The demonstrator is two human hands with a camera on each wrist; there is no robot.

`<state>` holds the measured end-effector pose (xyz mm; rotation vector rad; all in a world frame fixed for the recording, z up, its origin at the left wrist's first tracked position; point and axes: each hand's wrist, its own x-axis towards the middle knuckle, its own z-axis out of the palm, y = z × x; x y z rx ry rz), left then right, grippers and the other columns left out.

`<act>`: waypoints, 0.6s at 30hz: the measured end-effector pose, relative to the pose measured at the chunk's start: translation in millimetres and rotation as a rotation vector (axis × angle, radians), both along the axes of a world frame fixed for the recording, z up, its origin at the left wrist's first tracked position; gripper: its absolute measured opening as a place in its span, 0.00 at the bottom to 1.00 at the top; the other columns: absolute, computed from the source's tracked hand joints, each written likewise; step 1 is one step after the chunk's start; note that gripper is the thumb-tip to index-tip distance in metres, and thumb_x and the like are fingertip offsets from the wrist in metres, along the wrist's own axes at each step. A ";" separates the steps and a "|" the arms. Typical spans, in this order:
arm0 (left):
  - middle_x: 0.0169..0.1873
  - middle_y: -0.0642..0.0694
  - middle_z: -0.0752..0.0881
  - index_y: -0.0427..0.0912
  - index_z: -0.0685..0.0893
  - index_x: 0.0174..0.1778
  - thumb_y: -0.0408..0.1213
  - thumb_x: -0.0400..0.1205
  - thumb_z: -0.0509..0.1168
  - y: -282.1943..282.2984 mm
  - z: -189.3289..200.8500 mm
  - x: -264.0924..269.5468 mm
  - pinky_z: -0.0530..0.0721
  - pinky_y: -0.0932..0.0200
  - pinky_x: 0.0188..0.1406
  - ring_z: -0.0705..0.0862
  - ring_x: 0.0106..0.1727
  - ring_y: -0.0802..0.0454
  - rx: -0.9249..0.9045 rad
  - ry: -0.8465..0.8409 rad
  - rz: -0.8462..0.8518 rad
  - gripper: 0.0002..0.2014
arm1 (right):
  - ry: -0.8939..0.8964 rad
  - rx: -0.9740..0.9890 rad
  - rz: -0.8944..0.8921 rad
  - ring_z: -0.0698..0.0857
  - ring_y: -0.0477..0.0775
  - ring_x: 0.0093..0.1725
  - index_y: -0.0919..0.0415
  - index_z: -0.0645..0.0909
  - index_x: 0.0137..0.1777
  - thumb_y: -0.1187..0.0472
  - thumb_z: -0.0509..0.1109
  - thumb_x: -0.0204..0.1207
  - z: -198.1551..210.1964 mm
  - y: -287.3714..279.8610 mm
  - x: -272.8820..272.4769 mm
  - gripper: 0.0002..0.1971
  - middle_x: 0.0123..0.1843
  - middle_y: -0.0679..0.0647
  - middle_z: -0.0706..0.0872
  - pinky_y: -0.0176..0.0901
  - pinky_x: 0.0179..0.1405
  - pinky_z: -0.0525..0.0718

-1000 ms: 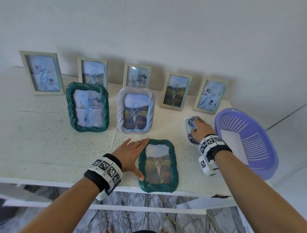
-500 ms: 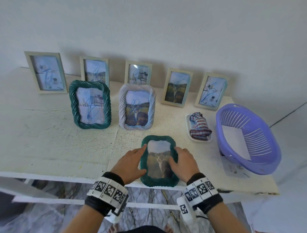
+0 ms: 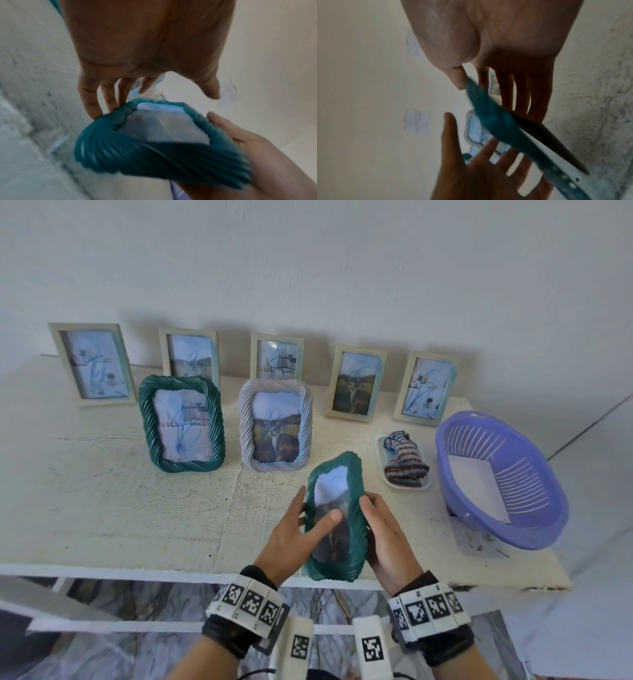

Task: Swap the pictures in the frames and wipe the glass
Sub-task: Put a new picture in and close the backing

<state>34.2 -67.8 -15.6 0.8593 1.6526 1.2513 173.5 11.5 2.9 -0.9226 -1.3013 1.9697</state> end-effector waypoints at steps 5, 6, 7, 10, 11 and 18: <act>0.75 0.47 0.76 0.59 0.57 0.84 0.77 0.58 0.71 2.4 10.2 12.3 0.77 0.41 0.72 0.77 0.73 0.51 0.136 -0.301 0.032 0.59 | -0.027 0.213 0.056 0.87 0.61 0.57 0.60 0.79 0.63 0.56 0.66 0.81 12.5 -15.5 -5.4 0.14 0.59 0.58 0.87 0.58 0.49 0.88; 0.74 0.45 0.77 0.57 0.60 0.83 0.76 0.60 0.71 2.0 12.4 13.6 0.77 0.39 0.72 0.78 0.73 0.49 0.159 -0.329 0.034 0.57 | -0.072 0.305 0.061 0.87 0.60 0.56 0.57 0.80 0.63 0.58 0.69 0.80 12.3 -16.6 -6.0 0.13 0.59 0.55 0.87 0.59 0.49 0.89; 0.73 0.44 0.78 0.55 0.62 0.82 0.75 0.62 0.71 1.2 16.2 14.7 0.78 0.38 0.71 0.78 0.73 0.47 0.172 -0.360 0.034 0.55 | -0.112 0.383 0.072 0.87 0.59 0.55 0.54 0.80 0.64 0.58 0.72 0.79 11.3 -17.1 -6.4 0.14 0.58 0.52 0.87 0.59 0.49 0.89; 0.73 0.40 0.78 0.54 0.67 0.81 0.72 0.66 0.71 -1.1 21.4 13.9 0.76 0.33 0.71 0.78 0.73 0.41 0.185 -0.464 0.048 0.49 | -0.161 0.427 0.108 0.87 0.56 0.50 0.46 0.79 0.63 0.58 0.75 0.76 12.7 -18.8 -6.4 0.18 0.52 0.48 0.86 0.62 0.51 0.87; 0.74 0.39 0.76 0.55 0.67 0.80 0.71 0.67 0.72 -1.7 24.2 13.4 0.75 0.31 0.71 0.78 0.73 0.40 0.177 -0.474 0.052 0.47 | -0.156 0.415 0.118 0.87 0.57 0.49 0.46 0.79 0.63 0.58 0.76 0.75 13.2 -18.8 -5.7 0.18 0.51 0.50 0.86 0.62 0.51 0.87; 0.72 0.41 0.78 0.56 0.65 0.81 0.73 0.63 0.72 -1.3 31.6 7.2 0.72 0.35 0.74 0.78 0.72 0.46 0.172 -0.355 0.050 0.51 | -0.239 0.560 0.164 0.87 0.51 0.44 0.43 0.81 0.60 0.56 0.75 0.75 30.7 -10.3 9.2 0.15 0.48 0.49 0.86 0.46 0.43 0.88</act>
